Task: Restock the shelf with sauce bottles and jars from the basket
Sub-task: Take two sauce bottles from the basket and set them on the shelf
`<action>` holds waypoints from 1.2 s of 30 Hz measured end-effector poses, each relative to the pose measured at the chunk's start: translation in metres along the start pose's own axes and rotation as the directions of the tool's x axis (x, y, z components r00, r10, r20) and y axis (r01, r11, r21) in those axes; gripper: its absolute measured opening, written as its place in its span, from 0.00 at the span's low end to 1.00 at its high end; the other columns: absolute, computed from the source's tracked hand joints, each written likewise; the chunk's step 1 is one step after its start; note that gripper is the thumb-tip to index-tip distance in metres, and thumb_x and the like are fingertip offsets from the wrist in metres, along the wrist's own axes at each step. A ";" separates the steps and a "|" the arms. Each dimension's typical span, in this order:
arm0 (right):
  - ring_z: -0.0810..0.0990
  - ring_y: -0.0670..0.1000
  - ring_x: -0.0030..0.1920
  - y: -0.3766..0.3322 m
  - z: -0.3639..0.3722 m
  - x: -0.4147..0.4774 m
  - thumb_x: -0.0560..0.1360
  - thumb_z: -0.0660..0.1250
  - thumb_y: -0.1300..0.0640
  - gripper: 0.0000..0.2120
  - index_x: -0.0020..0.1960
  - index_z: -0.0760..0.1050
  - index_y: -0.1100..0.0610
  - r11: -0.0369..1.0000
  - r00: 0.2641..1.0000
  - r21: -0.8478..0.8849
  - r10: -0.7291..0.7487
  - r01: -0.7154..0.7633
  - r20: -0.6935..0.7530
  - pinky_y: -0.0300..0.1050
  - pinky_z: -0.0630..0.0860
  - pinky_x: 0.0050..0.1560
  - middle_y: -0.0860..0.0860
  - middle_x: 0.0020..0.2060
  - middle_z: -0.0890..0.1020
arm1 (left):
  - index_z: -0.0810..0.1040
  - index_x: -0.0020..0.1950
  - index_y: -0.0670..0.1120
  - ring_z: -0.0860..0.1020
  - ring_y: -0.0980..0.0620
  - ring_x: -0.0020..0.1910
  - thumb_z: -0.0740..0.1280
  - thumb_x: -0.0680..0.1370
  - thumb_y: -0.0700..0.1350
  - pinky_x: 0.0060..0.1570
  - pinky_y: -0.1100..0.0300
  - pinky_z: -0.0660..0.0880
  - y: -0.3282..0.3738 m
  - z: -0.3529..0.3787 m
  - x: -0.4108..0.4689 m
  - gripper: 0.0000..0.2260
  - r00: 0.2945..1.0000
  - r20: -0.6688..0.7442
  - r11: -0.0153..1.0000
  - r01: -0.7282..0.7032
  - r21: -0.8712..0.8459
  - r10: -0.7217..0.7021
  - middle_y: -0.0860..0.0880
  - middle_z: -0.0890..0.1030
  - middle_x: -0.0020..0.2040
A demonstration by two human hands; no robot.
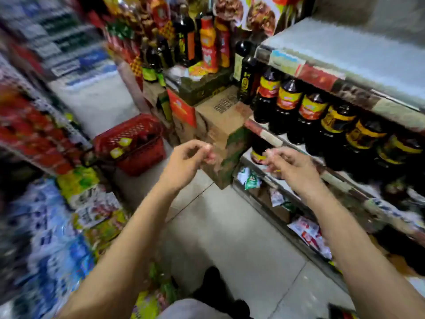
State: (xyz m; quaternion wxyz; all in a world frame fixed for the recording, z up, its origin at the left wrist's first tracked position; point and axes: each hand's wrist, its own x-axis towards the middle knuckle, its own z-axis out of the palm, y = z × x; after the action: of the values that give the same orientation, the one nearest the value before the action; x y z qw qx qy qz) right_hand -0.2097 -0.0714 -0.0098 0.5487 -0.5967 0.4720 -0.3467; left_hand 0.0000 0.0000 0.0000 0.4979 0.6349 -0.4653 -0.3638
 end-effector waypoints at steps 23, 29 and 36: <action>0.77 0.40 0.31 0.005 0.180 0.180 0.77 0.61 0.60 0.08 0.43 0.78 0.56 0.992 0.866 -0.126 0.066 -0.003 0.496 0.32 0.73 0.32 0.51 0.36 0.80 | 0.78 0.44 0.45 0.79 0.62 0.34 0.60 0.78 0.41 0.35 0.73 0.73 -0.083 -0.182 0.020 0.08 0.761 -0.614 0.977 0.146 -0.155 -0.211 0.48 0.80 0.37; 0.78 0.41 0.32 -0.008 0.220 0.286 0.77 0.61 0.57 0.08 0.43 0.78 0.56 0.992 0.841 -0.128 0.073 -0.005 0.536 0.33 0.74 0.33 0.51 0.36 0.81 | 0.78 0.42 0.49 0.80 0.63 0.34 0.60 0.79 0.42 0.37 0.72 0.75 -0.087 -0.214 0.091 0.09 0.634 -0.731 0.967 0.201 -0.159 -0.252 0.52 0.81 0.36; 0.78 0.39 0.30 -0.034 0.299 0.378 0.77 0.60 0.58 0.08 0.43 0.77 0.56 0.994 0.770 -0.108 0.057 0.015 0.636 0.29 0.72 0.31 0.51 0.36 0.80 | 0.78 0.40 0.49 0.79 0.63 0.33 0.61 0.78 0.43 0.34 0.73 0.73 -0.105 -0.263 0.147 0.09 0.527 -0.792 0.947 0.250 -0.200 -0.307 0.55 0.82 0.32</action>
State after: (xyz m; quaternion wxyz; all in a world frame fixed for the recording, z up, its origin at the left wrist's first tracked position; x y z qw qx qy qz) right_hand 0.1935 -0.3314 -0.0628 0.6473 -0.7021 0.2823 -0.0918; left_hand 0.3119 -0.0549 -0.0385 0.6104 0.7803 -0.0653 -0.1198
